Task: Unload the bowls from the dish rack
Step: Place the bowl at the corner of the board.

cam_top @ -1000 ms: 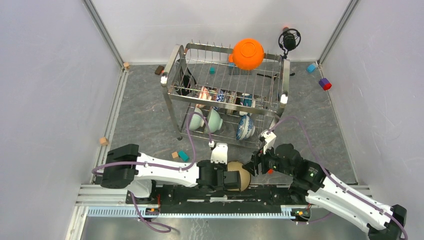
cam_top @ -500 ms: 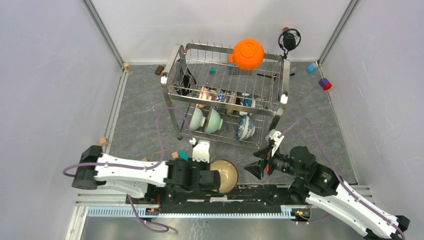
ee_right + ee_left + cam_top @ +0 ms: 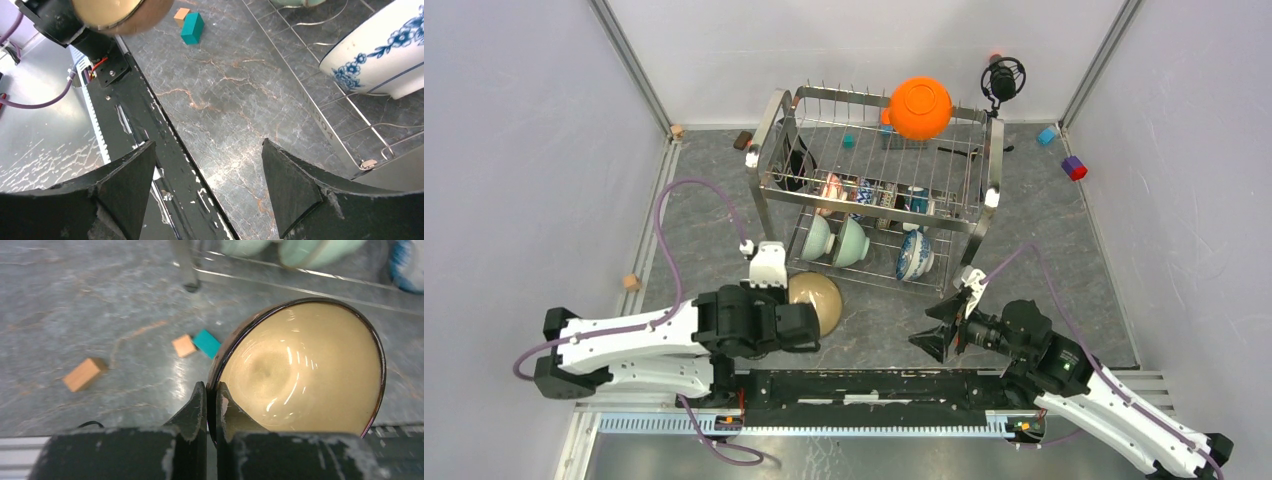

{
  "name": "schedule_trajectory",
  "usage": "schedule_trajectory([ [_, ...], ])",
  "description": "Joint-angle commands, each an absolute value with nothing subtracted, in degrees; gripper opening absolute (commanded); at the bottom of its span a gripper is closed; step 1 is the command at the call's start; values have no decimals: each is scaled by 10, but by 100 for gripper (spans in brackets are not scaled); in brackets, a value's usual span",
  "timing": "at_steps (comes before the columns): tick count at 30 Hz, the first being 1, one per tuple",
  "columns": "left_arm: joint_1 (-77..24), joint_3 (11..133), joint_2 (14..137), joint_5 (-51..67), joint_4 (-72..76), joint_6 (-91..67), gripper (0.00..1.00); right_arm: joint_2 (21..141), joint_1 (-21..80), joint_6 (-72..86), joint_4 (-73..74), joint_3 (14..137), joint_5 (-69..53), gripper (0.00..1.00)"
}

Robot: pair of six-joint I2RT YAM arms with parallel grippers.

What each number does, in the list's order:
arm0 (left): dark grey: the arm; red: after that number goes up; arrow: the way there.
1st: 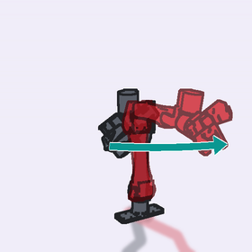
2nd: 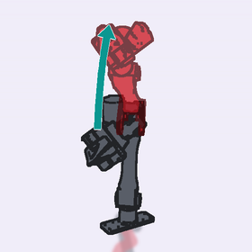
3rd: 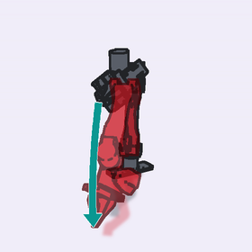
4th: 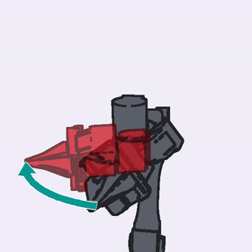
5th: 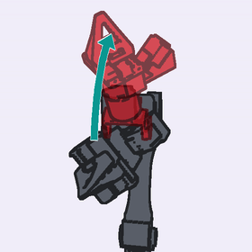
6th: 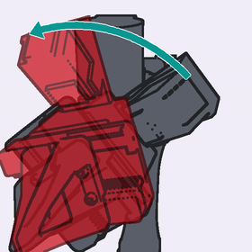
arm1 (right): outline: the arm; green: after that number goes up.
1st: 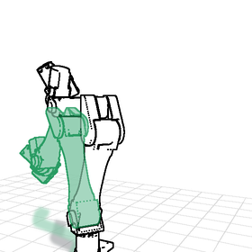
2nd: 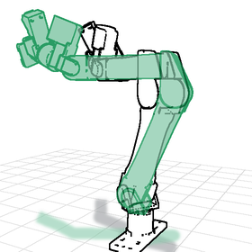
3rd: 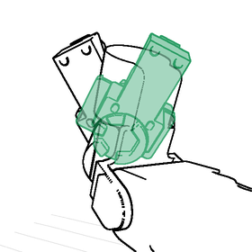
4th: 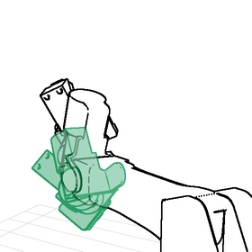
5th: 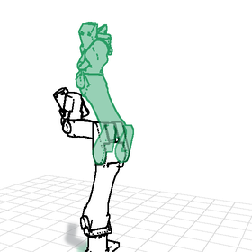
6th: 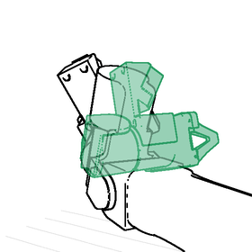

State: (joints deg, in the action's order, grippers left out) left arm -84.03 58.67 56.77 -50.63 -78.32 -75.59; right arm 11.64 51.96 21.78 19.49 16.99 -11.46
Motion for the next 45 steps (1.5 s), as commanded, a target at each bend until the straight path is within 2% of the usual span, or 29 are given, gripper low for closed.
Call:
schedule_trajectory([
  [1, -743, 589, 550, -548, -767, -666, 2, 120, 519, 220, 149, 151, -127, 82],
  [9, -623, 535, 513, -534, -784, -649, 2, 127, 519, 215, 141, 146, -127, 82],
  [13, -584, 538, 527, -548, -798, -663, 2, 138, 518, 217, 121, 135, -135, 82],
  [20, -460, 533, 554, -553, -771, -625, 2, 153, 518, 216, 104, 127, -148, 82],
  [29, -245, 565, 547, -506, -658, -464, 2, 160, 518, 210, 98, 124, -159, 82],
  [34, -122, 598, 578, -446, -571, -440, 2, 155, 519, 212, 87, 110, -161, 82],
  [40, -61, 627, 667, -366, -411, -483, 2, 152, 518, 218, 65, 86, -165, 81],
  [45, -42, 661, 763, -361, -306, -504, 2, 146, 519, 235, 29, 58, -151, 80],
])
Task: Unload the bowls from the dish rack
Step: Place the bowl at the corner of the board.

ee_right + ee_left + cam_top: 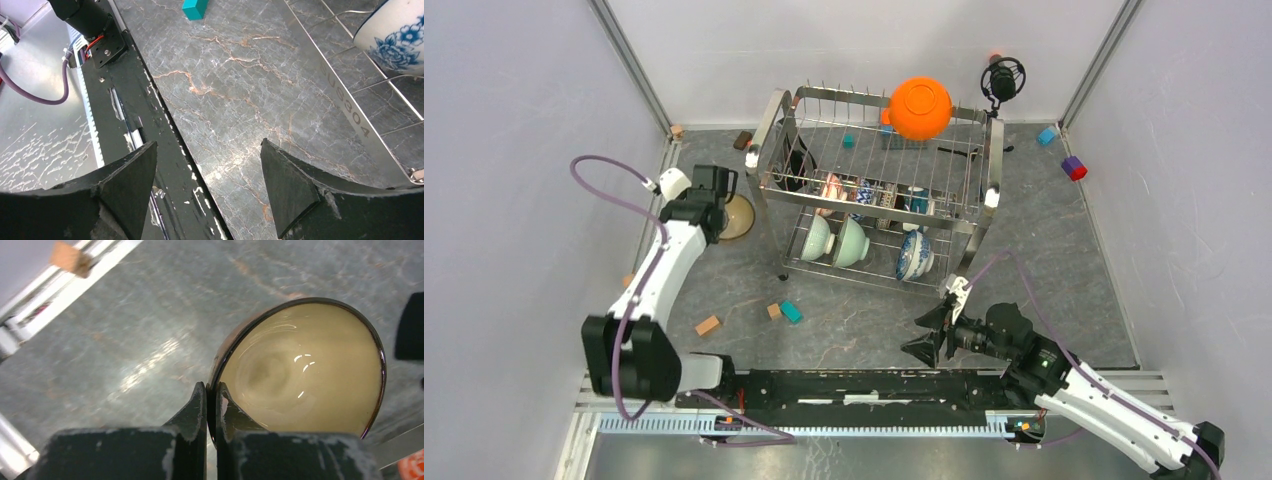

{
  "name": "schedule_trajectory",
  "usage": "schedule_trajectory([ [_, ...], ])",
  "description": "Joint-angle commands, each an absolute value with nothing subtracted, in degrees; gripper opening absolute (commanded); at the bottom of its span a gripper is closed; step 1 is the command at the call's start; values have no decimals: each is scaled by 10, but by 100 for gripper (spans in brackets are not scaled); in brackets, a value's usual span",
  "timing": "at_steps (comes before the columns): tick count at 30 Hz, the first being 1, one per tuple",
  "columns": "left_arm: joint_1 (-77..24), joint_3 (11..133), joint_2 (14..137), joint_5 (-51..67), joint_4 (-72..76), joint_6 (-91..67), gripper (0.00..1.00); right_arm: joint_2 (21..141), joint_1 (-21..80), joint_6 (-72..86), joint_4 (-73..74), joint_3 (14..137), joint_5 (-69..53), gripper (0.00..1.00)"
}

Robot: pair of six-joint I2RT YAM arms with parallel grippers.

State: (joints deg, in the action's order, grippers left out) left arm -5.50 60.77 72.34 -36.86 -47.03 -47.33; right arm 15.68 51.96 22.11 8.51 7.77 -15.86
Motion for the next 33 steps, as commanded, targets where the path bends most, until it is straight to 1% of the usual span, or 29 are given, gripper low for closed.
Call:
schedule_trajectory([
  [1, -35, 667, 779, -359, -283, -502, 2, 143, 518, 237, 21, 51, -150, 80],
  [3, -13, 677, 806, -351, -256, -515, 2, 134, 518, 237, 8, 39, -138, 80],
  [7, 49, 708, 869, -312, -249, -581, 2, 118, 518, 234, -25, 18, -112, 80],
  [11, 77, 723, 914, -300, -233, -652, 2, 127, 518, 234, -50, 11, -104, 80],
  [15, 86, 739, 948, -307, -211, -707, 2, 138, 518, 233, -55, 16, -100, 79],
  [20, 86, 838, 1033, -325, -292, -746, 2, 135, 519, 244, -66, 8, -79, 79],
  [23, 86, 870, 1071, -333, -287, -750, 2, 131, 518, 254, -73, 3, -63, 79],
  [28, 86, 959, 1146, -330, -322, -739, 2, 139, 518, 260, -93, -13, -55, 79],
  [33, 85, 996, 1186, -332, -331, -723, 2, 175, 518, 253, -107, -8, -49, 79],
])
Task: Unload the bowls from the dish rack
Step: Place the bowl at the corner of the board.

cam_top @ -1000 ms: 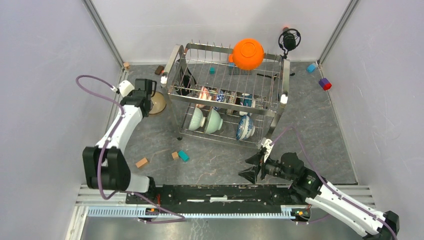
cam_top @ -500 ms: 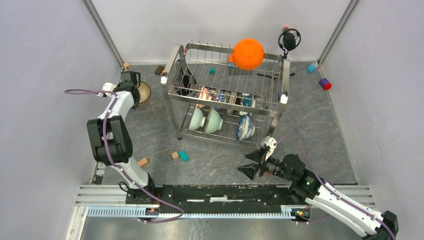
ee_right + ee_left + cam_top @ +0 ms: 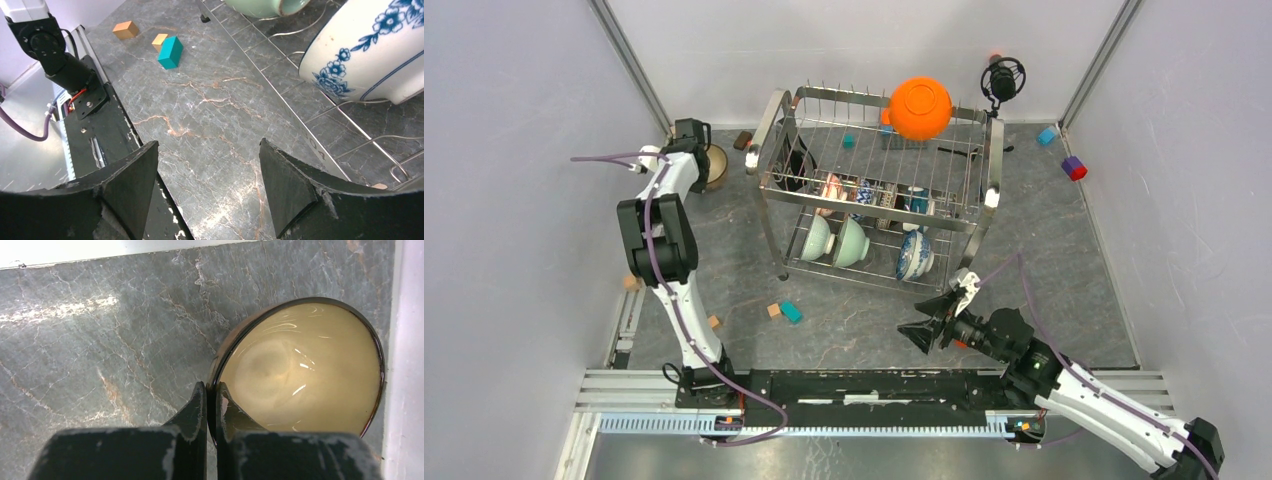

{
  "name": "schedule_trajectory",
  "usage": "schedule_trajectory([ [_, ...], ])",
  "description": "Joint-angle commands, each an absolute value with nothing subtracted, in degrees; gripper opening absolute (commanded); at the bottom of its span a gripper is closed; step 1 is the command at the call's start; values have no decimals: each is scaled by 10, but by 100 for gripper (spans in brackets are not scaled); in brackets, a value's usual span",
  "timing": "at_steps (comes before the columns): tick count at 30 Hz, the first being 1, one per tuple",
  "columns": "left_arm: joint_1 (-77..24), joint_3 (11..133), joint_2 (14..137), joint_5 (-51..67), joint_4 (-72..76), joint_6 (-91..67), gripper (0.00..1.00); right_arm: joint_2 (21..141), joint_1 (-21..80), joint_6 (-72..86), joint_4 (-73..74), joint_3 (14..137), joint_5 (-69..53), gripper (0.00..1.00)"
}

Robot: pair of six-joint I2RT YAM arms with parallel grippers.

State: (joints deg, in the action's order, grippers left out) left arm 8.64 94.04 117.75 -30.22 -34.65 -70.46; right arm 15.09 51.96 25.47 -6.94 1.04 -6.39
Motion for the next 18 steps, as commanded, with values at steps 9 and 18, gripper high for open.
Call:
schedule_trajectory([
  [9, 86, 1062, 1247, -313, -379, -722, 2, 207, 519, 265, -144, -14, -54, 78],
  [18, 86, 1052, 1250, -303, -377, -716, 22, 195, 518, 249, -119, -8, -44, 78],
])
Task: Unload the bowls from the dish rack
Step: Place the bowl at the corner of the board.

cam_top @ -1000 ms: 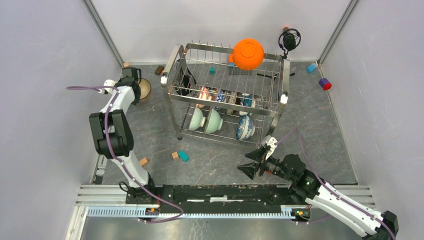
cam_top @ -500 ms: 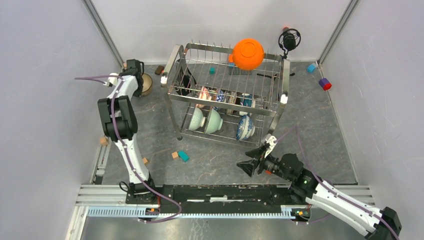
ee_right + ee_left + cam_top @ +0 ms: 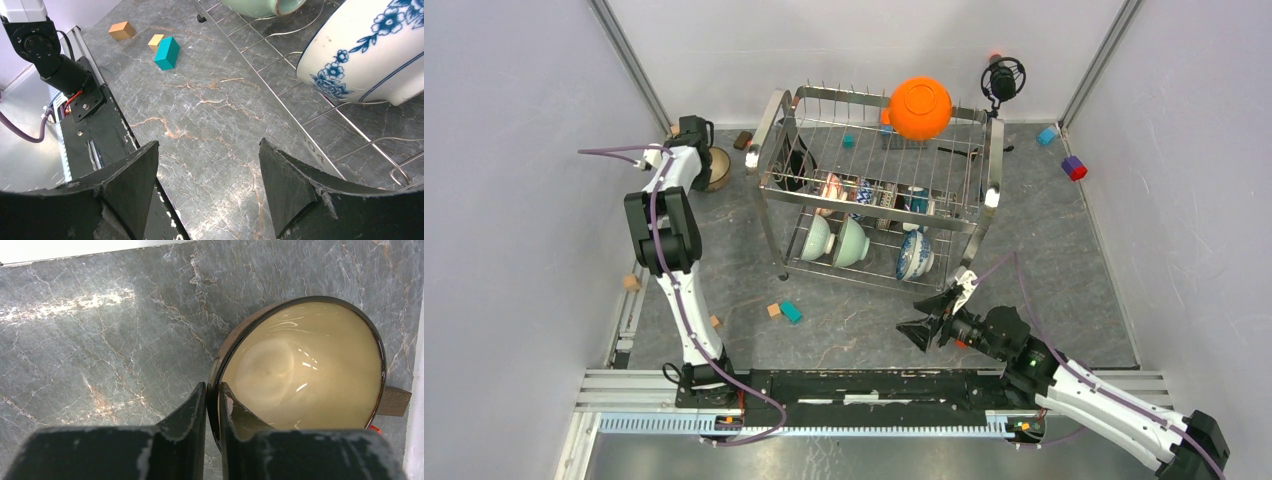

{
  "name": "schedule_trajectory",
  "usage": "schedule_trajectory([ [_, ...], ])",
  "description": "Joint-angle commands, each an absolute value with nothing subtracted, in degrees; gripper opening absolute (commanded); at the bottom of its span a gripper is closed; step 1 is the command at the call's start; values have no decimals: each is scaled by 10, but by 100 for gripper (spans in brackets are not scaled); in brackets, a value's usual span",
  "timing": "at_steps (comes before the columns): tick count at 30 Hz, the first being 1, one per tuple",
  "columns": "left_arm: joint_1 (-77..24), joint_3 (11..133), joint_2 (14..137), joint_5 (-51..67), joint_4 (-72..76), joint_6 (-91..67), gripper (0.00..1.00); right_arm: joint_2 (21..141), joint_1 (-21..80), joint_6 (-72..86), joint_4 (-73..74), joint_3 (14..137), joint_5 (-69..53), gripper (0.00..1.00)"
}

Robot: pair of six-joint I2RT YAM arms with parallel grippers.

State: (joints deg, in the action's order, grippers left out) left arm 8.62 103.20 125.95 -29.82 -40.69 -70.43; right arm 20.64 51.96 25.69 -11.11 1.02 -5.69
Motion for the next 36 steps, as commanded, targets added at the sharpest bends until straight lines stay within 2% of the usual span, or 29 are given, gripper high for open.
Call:
schedule_trajectory([
  [1, 86, 1049, 1246, -300, -374, -715, 28, 190, 518, 249, -116, -9, -43, 79],
  [5, 85, 1031, 1216, -277, -359, -711, 48, 167, 518, 250, -100, -6, -38, 79],
  [11, 85, 1005, 1141, -256, -358, -694, 84, 141, 518, 242, -63, 18, -39, 79],
  [13, 85, 977, 1100, -244, -357, -692, 93, 139, 518, 236, -50, 26, -41, 80],
  [18, 79, 834, 940, -169, -312, -644, 97, 134, 519, 226, -15, 49, -35, 81],
  [24, 45, 597, 695, -160, -257, -597, 98, 90, 518, 239, -3, 54, -33, 81],
  [36, -39, 369, 334, -122, -331, -536, 100, 54, 519, 238, 46, 36, -13, 81],
])
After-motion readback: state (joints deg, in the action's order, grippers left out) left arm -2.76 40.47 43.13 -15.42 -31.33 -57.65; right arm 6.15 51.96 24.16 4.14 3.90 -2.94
